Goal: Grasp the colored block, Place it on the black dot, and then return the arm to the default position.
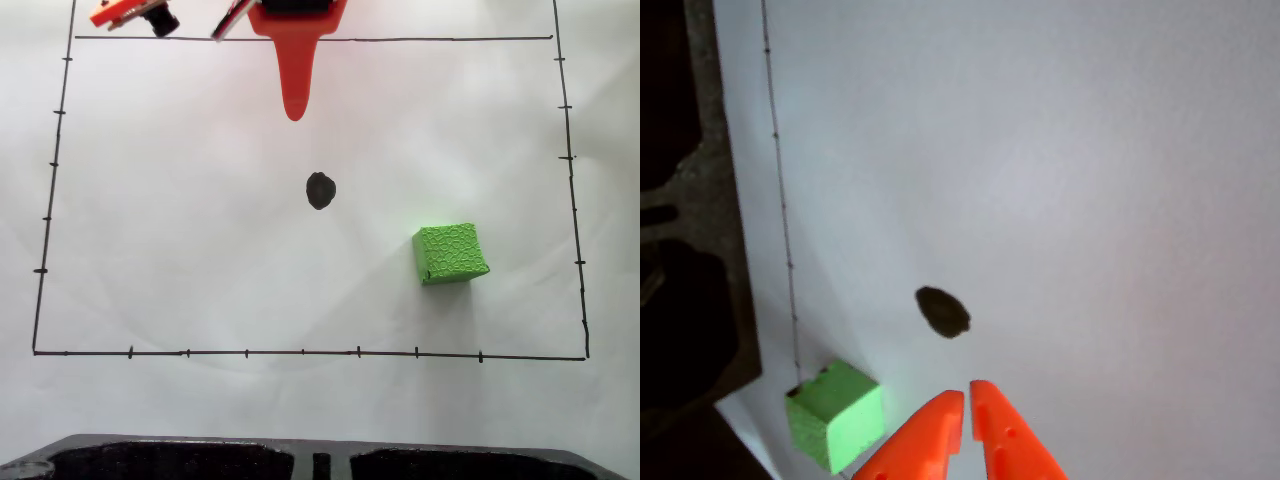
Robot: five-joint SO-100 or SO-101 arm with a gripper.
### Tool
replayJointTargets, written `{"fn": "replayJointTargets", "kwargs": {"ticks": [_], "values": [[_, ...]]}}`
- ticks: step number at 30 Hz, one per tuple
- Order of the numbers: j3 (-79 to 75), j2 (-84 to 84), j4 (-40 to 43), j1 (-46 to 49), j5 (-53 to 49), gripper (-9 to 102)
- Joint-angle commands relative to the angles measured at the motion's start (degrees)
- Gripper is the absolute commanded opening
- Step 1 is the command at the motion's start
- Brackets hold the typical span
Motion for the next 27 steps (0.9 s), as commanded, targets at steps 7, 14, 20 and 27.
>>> {"fn": "replayJointTargets", "kwargs": {"ticks": [7,14,20,27], "values": [[0.2,0.8,-2.2,-3.1,-4.9,0],[0.2,0.8,-2.2,-3.1,-4.9,0],[-0.4,-1.4,-3.3,-3.1,-6.1,0],[-4.1,-12.1,-11.0,-2.7,-7.6,0]]}}
